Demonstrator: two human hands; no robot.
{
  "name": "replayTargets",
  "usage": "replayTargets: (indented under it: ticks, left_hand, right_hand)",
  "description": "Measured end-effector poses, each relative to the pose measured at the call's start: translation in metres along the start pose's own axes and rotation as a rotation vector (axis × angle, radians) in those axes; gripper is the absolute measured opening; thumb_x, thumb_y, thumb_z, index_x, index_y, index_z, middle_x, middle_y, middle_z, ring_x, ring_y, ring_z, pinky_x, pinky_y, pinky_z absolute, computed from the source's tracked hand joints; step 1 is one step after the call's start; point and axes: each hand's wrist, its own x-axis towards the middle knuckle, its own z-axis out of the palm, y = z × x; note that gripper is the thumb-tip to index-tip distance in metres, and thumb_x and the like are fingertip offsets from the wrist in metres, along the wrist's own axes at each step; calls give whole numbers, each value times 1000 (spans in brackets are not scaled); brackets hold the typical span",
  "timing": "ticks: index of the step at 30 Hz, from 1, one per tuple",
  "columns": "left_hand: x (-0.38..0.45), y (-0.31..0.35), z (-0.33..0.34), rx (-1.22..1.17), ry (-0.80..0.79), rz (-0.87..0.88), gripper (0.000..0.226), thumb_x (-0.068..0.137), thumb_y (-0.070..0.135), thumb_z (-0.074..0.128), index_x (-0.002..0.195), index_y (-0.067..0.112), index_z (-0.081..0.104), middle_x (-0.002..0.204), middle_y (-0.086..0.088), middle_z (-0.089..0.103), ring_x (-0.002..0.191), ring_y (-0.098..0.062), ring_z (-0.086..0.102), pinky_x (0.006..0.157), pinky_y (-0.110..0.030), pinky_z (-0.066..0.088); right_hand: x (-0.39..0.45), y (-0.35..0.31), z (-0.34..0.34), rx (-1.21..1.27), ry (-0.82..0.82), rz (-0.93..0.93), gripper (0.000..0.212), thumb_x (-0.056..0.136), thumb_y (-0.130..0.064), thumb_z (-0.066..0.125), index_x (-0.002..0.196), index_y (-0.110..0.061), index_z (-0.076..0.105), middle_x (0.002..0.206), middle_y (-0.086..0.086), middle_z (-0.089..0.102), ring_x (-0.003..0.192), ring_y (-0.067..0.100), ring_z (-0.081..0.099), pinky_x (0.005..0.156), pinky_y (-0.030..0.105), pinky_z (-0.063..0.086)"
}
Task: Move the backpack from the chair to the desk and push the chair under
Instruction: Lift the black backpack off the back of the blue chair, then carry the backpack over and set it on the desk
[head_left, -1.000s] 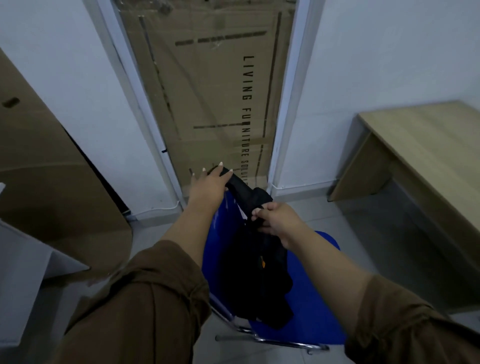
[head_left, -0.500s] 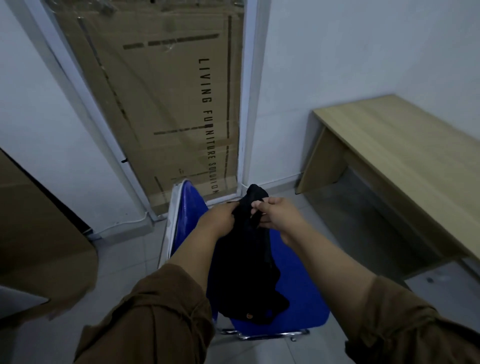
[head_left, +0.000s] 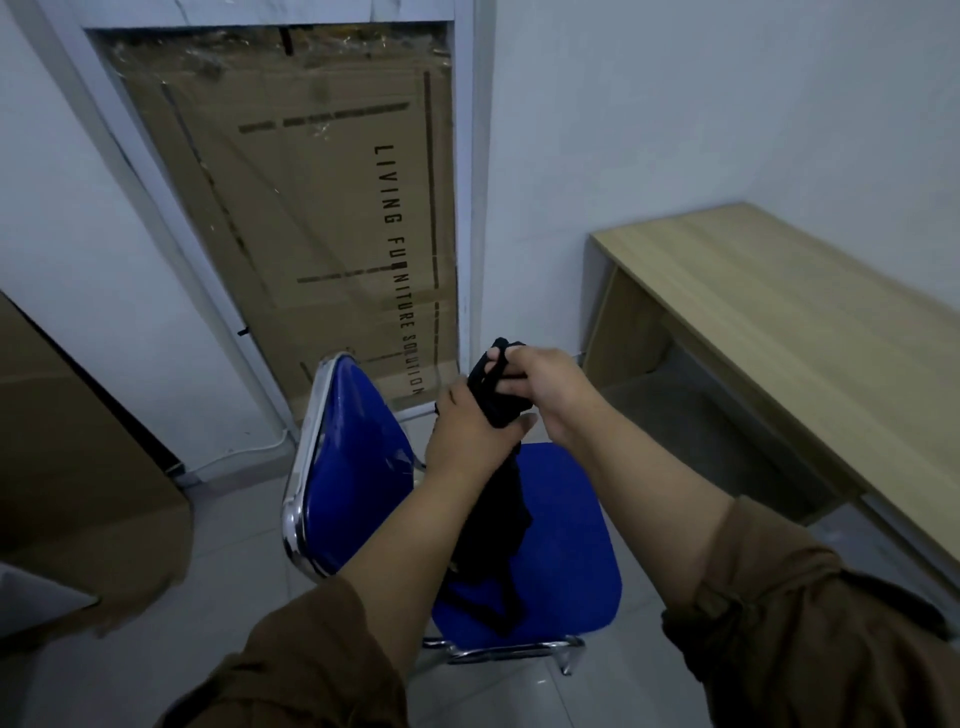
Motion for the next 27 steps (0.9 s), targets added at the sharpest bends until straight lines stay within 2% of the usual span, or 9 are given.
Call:
replayTargets:
  ticks: [3,6,11,15,17,19,22,24,27]
  left_hand:
    - [-20,29,19,73,105,46,51,88,23,61,131,8,39,130,-16,49,104,-29,59,79,-37,52]
    - [-29,48,17,115,86,178,25,96,14,44,118,9,52,109,-15,65,91,-26,63,75,-36,53]
    - [-45,90,11,137,1,359,39,96,5,40,131,8,56,124,-17,65,112,-29,61,84,-25,44]
    - [-53,121,18,193,-138,402,35,96,13,48,131,14,52,130,-12,61,116,-28,58,85,-25,44]
    - [-61,134,24,160,-221,404,24,96,18,52,119,15,48,121,-9,61,105,-24,59,75,-28,49]
    - [-69,149,33,122,-302,415,17,95,18,55,111,15,48,114,-5,60,96,-19,58,68,-23,46]
    - [-77,171,50,59,-404,428,15,92,13,60,106,16,53,112,-9,65,94,-22,61,71,-27,48]
    - [-84,185,62,14,-475,427,14,90,7,61,101,15,56,108,-9,68,89,-22,63,73,-27,51]
    - [-91,204,84,-17,-556,458,17,89,1,62,91,18,58,92,-2,70,79,-16,64,72,-22,52]
  right_hand:
    - [-20,-9,-22,40,-11,-19,29,97,-13,47,117,-4,66,105,10,67,91,20,65,59,20,53]
    - [-36,-16,-49,97,-15,-54,23,93,-10,55,112,-3,67,101,16,68,85,21,67,53,20,56]
    - [-49,-17,-111,-274,126,-323,25,87,-8,61,111,-9,65,115,14,68,109,29,65,94,37,53]
    - [-66,-5,-174,-863,372,-356,72,73,-26,78,136,-24,42,138,9,45,129,32,41,106,45,39]
    - [-76,7,-204,-960,354,-285,99,68,-31,82,148,-30,24,149,9,35,137,36,33,111,54,32]
    - [-87,19,-231,-986,334,-244,106,65,-34,84,150,-35,19,152,5,35,140,35,32,112,61,28]
    - [-103,33,-269,-919,381,-301,81,65,-35,81,136,-35,42,139,0,52,130,29,46,106,58,36]
    - [-117,40,-290,-792,385,-347,55,72,-30,78,121,-25,54,121,1,62,112,24,56,92,37,45]
    - [-140,52,-315,-621,380,-366,21,85,-24,69,99,-20,55,92,-3,63,86,19,58,58,13,38]
